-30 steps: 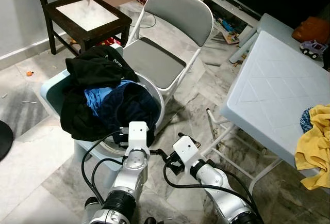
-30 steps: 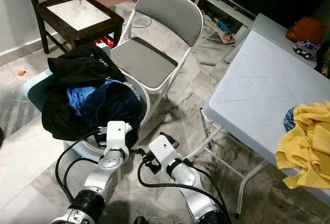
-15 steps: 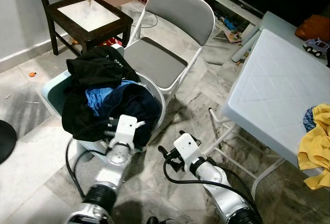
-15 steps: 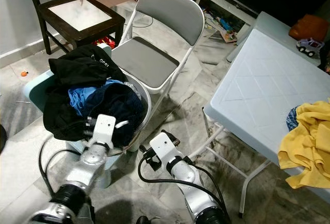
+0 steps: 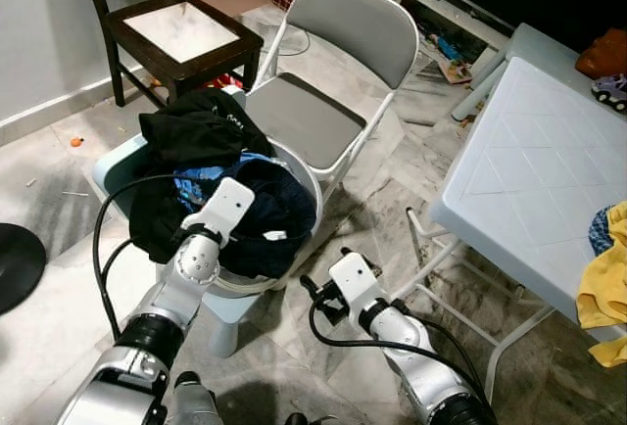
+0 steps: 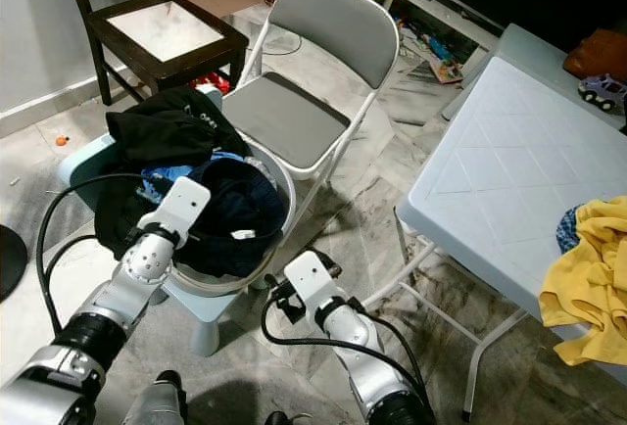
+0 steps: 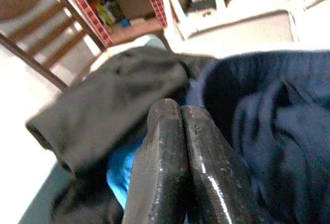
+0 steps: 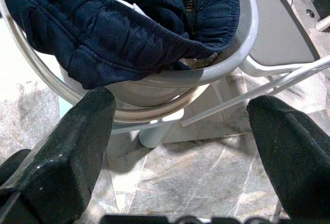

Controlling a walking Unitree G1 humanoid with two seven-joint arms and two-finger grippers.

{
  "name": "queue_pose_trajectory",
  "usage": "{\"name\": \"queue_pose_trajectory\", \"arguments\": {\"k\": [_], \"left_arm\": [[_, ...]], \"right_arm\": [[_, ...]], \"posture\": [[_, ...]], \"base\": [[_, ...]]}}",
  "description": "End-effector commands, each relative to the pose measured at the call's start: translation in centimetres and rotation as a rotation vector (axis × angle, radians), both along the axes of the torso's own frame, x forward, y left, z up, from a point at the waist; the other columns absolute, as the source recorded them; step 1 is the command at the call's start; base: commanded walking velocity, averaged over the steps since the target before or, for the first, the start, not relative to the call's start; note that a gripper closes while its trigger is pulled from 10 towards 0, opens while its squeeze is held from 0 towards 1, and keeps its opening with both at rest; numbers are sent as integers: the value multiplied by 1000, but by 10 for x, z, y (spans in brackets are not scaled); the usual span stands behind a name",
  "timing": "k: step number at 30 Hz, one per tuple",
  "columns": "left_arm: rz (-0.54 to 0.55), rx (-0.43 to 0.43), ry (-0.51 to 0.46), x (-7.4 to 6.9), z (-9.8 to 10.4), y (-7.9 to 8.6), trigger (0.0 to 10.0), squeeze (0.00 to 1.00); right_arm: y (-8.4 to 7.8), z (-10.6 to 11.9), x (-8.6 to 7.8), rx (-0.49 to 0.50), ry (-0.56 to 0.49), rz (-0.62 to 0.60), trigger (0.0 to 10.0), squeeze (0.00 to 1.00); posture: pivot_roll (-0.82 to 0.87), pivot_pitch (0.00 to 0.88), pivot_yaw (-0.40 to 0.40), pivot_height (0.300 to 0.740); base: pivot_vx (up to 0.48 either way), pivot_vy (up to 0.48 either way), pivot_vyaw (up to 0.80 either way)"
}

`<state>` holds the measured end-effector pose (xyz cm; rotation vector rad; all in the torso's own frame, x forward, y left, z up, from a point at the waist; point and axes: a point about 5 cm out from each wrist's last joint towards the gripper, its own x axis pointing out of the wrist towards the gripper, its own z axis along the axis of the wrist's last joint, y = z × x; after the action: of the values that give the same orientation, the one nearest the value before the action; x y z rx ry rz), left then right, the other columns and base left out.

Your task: Hang hanger

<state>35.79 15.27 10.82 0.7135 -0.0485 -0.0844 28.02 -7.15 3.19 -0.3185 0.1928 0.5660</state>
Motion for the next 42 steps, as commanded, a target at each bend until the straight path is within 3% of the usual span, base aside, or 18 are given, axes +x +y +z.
{"name": "queue_pose_trajectory", "arguments": {"k": [1,3,5,6,7,15,21,23,27,30,32,34,38,42], "left_arm": [[-56,7,-41,2,6,-14,0,0],[-92,-10,-89,2,13,-22,0,0],[-118,-98,-110,-4,13,-31,10000,0],[-140,-121,-124,-7,13,-35,10000,0],[-156,-152,-141,-14,9,-39,10000,1000],[-97,-234,-148,-39,-10,-31,10000,1000],[91,-218,-168,-65,-19,14,10000,1000],[178,-231,-99,-72,-29,30,10000,1000],[228,-272,2,-83,-43,38,10000,1000],[214,-326,61,-89,-47,33,10000,1000],[148,-369,114,-91,-48,12,10000,1000],[138,-384,123,-90,-48,7,10000,1000],[46,-431,182,-87,-46,-20,10000,1000],[22,-440,234,-87,-49,-30,10000,1000]], "right_arm": [[-12,-5,-1,-12,18,-39,10000,0],[-14,-6,-2,-13,19,-41,10000,0],[-14,-8,-3,-15,22,-42,10000,0],[-15,-8,-4,-16,23,-42,10000,0],[-15,-8,-4,-17,24,-41,10000,0],[-15,-8,-5,-21,26,-31,10000,0],[-15,-10,-5,-31,37,-6,10000,0],[-13,-10,-5,-31,39,3,10000,0],[-8,-9,-3,-27,38,13,10000,0],[-6,-8,-3,-25,38,20,10000,0],[-4,-9,-3,-25,40,30,10000,0],[-3,-8,-3,-26,40,34,10000,0],[-2,-9,-4,-35,39,49,10000,0],[-2,-8,-3,-40,36,51,10000,0]], "posture": [[211,147,-251,740],[210,147,-251,740],[208,149,-252,740],[206,150,-255,740],[204,151,-258,740],[204,160,-279,740],[230,170,-299,740],[241,176,-301,740],[247,182,-304,740],[248,191,-305,740],[248,193,-307,740],[242,202,-309,740],[231,205,-311,740],[218,202,-307,740]], "base": [[0,0,0],[0,0,0],[0,0,0],[0,0,0],[0,0,0],[0,0,0],[0,0,0],[0,0,0],[0,0,0],[0,0,0],[0,0,0],[0,0,0],[0,0,0],[0,0,0]]}}
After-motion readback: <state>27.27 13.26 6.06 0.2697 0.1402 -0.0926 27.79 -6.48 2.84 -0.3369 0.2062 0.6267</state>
